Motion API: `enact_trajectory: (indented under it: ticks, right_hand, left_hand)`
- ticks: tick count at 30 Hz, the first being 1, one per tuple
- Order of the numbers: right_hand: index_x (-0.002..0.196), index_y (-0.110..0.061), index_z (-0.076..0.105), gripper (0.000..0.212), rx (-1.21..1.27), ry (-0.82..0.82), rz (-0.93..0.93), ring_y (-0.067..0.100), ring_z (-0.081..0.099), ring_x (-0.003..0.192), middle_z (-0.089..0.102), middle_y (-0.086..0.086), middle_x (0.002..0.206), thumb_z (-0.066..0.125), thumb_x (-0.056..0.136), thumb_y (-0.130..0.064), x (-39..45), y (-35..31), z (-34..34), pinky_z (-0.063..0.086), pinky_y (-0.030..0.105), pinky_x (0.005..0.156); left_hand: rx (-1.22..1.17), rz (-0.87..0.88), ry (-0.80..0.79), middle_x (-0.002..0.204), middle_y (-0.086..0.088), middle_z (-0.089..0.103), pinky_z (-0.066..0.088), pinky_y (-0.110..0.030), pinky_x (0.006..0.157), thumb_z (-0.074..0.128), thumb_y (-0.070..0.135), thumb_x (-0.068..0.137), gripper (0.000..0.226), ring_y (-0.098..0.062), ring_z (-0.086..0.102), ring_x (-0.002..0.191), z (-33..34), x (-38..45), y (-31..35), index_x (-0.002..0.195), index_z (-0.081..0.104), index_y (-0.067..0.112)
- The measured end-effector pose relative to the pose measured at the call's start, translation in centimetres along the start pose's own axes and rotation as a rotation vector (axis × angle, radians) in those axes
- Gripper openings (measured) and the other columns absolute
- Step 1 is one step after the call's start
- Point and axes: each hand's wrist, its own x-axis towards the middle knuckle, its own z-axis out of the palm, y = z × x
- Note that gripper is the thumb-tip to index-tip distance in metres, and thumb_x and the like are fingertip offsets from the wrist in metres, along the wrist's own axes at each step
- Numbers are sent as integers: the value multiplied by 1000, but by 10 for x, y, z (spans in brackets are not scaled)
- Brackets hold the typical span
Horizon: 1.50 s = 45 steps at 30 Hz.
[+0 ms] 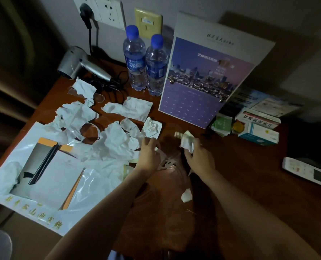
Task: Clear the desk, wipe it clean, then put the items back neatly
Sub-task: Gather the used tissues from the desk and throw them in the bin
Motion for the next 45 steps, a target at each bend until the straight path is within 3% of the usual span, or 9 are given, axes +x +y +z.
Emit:
enact_trajectory:
  ticks: [7,11,14,23,29,32,37,40,45]
  right_hand:
    - [153,-19,-1,76,31,-94,173,31,62,101,62,18,116,42,97,-47,6,5,6,42,29,67]
    - [149,-23,23,53,-59,-123,84,31,60,102,64,14,115,42,100,-28,4,8,4,42,31,71]
    - [123,-11,50,28,12,-33,11,33,61,92,65,15,101,49,95,-17,2,12,5,37,32,64]
    - [83,-4,52,9,281,171,1,27,51,75,52,12,85,61,83,-6,-12,19,-15,31,29,62]
    - [125,-12,53,37,331,119,64,31,55,111,57,9,124,51,89,-7,-44,23,-33,43,32,86]
    - [87,-6,59,14,227,175,19,39,58,93,60,20,99,49,88,-16,-65,30,-41,38,35,71]
    - [65,-20,40,35,283,215,157,35,58,93,62,19,95,45,92,-42,-102,50,-65,37,34,72]
    - [103,-17,56,35,351,121,163,28,60,102,64,9,110,59,88,-48,-119,64,-73,44,30,79]
    - [145,-38,25,84,416,-74,-120,20,59,109,58,2,131,72,77,-47,-138,55,-83,47,31,88]
  left_hand:
    - [105,59,-54,124,-15,41,47,-34,79,39,-14,85,42,-32,53,100,4,-7,1,119,55,6]
    - [147,78,-60,123,-16,46,44,-39,81,39,-10,86,40,-36,54,101,6,-7,2,119,55,3]
    - [142,98,-22,111,-19,51,44,-42,74,39,-3,93,27,-38,56,93,4,-4,4,115,54,-1]
    - [74,218,120,88,-18,66,44,-34,63,45,15,99,23,-33,63,78,-11,-5,27,108,59,-1]
    - [44,325,122,86,-19,66,48,-38,67,46,18,97,24,-37,63,79,-15,-31,53,99,60,-2]
    - [63,373,91,91,-19,65,34,-27,65,47,13,98,21,-34,61,84,-16,-49,72,102,59,-3]
    - [34,452,125,92,-17,67,42,-33,69,44,14,98,23,-34,63,81,-5,-69,108,104,62,1]
    - [21,515,139,87,-16,68,35,-27,63,46,13,98,21,-31,63,75,5,-83,132,101,63,1]
    - [-123,520,44,69,4,58,39,-10,54,40,18,101,17,-3,56,60,11,-99,165,101,57,17]
